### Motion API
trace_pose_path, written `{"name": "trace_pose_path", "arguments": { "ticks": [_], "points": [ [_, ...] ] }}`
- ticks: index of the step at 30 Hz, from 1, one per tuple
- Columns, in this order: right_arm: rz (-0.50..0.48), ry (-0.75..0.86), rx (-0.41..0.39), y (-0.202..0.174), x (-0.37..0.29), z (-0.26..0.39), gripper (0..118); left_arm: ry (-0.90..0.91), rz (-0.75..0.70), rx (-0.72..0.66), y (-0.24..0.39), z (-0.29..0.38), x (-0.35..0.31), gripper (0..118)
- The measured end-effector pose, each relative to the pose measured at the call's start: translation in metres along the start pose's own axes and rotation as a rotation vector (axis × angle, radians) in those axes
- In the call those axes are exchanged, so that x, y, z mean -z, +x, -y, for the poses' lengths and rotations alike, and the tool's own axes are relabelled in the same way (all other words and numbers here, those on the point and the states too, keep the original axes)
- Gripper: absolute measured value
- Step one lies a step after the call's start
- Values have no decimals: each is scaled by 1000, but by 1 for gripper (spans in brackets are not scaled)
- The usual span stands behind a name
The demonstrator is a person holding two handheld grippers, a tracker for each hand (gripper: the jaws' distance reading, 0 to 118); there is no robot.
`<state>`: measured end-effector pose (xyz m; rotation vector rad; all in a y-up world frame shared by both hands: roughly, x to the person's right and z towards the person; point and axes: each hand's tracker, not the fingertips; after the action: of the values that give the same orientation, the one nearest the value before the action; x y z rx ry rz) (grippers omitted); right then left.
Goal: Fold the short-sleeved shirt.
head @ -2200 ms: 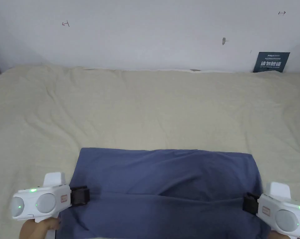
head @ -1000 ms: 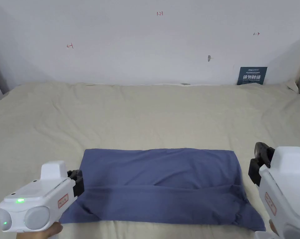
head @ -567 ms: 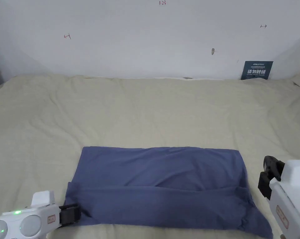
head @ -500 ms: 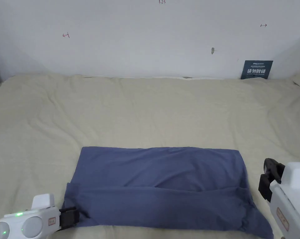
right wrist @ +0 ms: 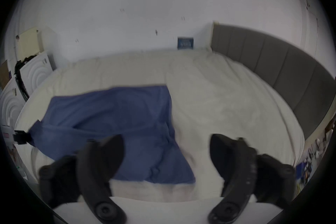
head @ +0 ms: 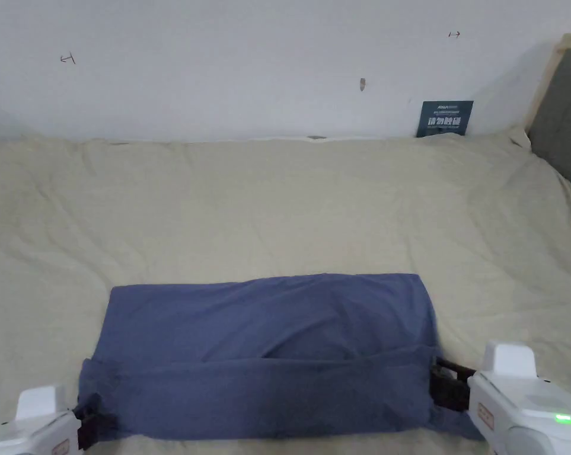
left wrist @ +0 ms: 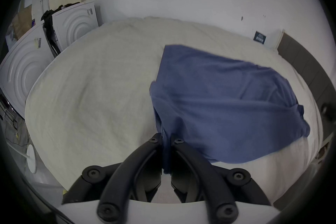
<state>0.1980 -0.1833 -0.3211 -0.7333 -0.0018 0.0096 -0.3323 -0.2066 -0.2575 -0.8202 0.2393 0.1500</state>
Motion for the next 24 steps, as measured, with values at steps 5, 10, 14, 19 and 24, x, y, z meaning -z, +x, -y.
{"name": "trace_pose_path", "arguments": {
  "ticks": [5, 10, 14, 19, 24],
  "points": [
    [23, -189, 36, 7, 48, 35, 109, 18, 29, -31, -1, -13, -13, 8],
    [-17, -244, 75, -6, 42, 46, 71, 6, 24, -17, -1, -11, -9, 8],
    [-33, -197, 10, -15, 24, 36, 15, -6, 11, -11, -1, -7, -6, 8],
    [-46, -121, -7, -13, 1, 17, 15, 5, 14, -56, -7, -8, -14, 8],
    [-73, -64, 2, 4, -26, 9, 15, 24, 16, -85, -13, -7, -33, 8]
  ]
}}
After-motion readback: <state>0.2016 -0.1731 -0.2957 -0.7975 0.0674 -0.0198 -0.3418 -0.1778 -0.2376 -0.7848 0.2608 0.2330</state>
